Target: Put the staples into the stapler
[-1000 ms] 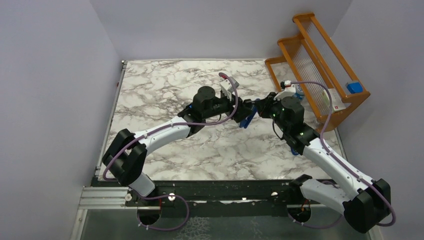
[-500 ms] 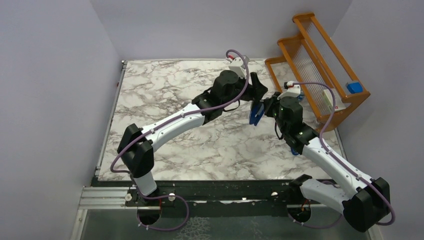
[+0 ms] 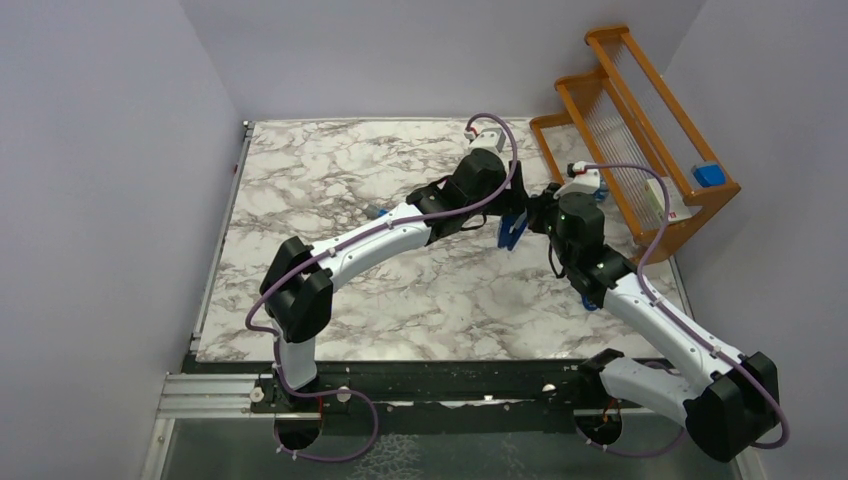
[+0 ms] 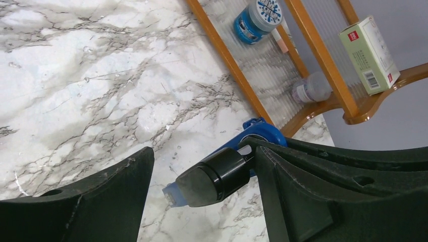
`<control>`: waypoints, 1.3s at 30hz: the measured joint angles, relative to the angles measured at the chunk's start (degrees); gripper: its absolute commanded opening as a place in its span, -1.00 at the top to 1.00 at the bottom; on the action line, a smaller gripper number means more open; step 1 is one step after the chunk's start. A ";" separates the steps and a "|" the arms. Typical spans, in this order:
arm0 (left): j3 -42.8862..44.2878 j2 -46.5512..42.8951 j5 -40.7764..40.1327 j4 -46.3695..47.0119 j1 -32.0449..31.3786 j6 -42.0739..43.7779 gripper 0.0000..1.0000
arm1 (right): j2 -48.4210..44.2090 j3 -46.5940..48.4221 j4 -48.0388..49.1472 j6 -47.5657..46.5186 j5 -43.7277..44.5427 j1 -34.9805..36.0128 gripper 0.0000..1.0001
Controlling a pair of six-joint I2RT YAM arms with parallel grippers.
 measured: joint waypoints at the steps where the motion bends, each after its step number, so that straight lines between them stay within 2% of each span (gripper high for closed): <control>1: 0.00 0.00 -0.33 -0.17 -0.04 -0.07 -0.47 | 0.02 0.00 -0.02 0.02 -0.02 0.00 0.99; 4: 0.00 0.00 -1.07 -0.57 -0.02 -0.31 -0.34 | 0.31 0.00 0.07 0.04 -0.04 0.00 0.99; 9: -0.02 -0.11 -1.84 -0.59 -0.04 -1.22 0.04 | 0.52 0.00 0.02 0.17 -0.02 0.07 0.99; 15: -1.62 -1.42 -3.58 0.28 -0.59 -1.73 0.17 | 0.52 -0.02 -0.15 1.25 -0.07 0.61 0.98; 19: -5.11 -3.93 -5.01 0.72 0.04 -2.16 0.17 | 0.39 -0.33 -1.09 2.80 0.79 0.70 0.99; 25: -14.27 -10.99 -7.21 -0.42 4.44 -3.45 0.16 | 0.26 -0.46 -1.38 5.18 2.54 0.39 0.98; 35: -30.97 -20.26 -10.47 0.07 6.97 -5.40 -0.26 | -0.26 -0.31 -2.91 9.84 0.92 -0.85 0.99; 39: -36.46 -22.12 -11.02 -0.28 7.23 -6.03 -0.35 | -1.25 0.98 -4.46 12.33 0.17 -1.62 0.99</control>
